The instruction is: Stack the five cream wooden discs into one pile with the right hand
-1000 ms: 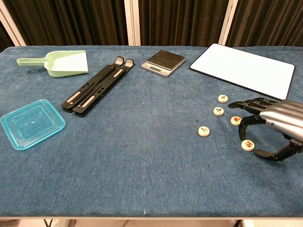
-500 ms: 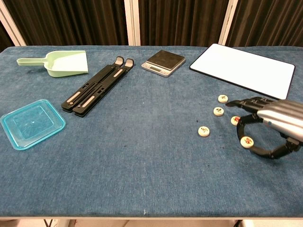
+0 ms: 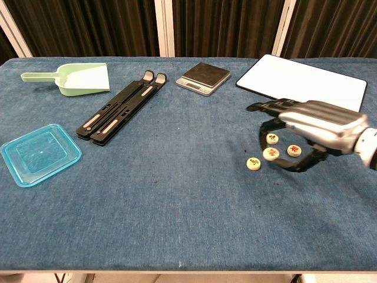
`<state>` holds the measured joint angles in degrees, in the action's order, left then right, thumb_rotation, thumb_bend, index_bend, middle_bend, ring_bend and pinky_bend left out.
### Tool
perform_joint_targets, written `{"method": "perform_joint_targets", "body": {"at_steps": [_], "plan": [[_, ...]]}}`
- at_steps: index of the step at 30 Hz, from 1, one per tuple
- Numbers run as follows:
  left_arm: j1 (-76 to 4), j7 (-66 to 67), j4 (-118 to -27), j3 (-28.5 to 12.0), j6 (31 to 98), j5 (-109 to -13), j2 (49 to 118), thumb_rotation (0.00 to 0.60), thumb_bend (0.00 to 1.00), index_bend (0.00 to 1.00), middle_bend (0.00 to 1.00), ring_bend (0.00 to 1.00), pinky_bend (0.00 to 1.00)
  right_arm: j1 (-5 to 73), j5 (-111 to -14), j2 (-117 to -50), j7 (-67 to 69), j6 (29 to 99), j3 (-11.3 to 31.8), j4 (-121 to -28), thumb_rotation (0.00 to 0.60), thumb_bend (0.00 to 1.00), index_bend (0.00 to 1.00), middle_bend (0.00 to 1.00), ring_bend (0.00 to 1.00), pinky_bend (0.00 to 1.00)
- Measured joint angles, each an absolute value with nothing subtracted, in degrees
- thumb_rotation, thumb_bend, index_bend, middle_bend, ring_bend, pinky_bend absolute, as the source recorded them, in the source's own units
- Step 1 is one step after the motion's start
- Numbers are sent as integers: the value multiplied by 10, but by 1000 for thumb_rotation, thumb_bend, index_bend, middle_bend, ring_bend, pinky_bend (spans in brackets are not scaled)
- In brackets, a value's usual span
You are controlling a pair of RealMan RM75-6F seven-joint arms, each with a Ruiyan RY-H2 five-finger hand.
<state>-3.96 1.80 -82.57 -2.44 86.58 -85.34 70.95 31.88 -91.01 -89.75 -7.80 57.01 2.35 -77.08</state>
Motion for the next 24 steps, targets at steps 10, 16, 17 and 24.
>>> {"method": "perform_joint_targets", "body": {"at_steps": [10, 16, 17, 24], "plan": [[-44, 18, -821, -26, 859, -852, 712, 600, 82, 173, 136, 37, 1, 337, -894, -918, -93, 553, 24, -762, 600, 553, 521, 56, 25, 55], [-45, 17, -820, -27, 858, -851, 711, 600, 83, 173, 136, 37, 1, 343, -891, -923, -95, 553, 23, -761, 600, 553, 510, 56, 25, 55], [-45, 17, -819, -27, 858, -851, 711, 600, 83, 173, 136, 37, 1, 344, -891, -923, -95, 553, 22, -761, 600, 554, 506, 56, 25, 55], [-43, 14, -818, -26, 859, -850, 712, 600, 82, 173, 136, 37, 1, 346, -886, -925, -97, 554, 17, -760, 600, 553, 477, 58, 33, 56]]}}
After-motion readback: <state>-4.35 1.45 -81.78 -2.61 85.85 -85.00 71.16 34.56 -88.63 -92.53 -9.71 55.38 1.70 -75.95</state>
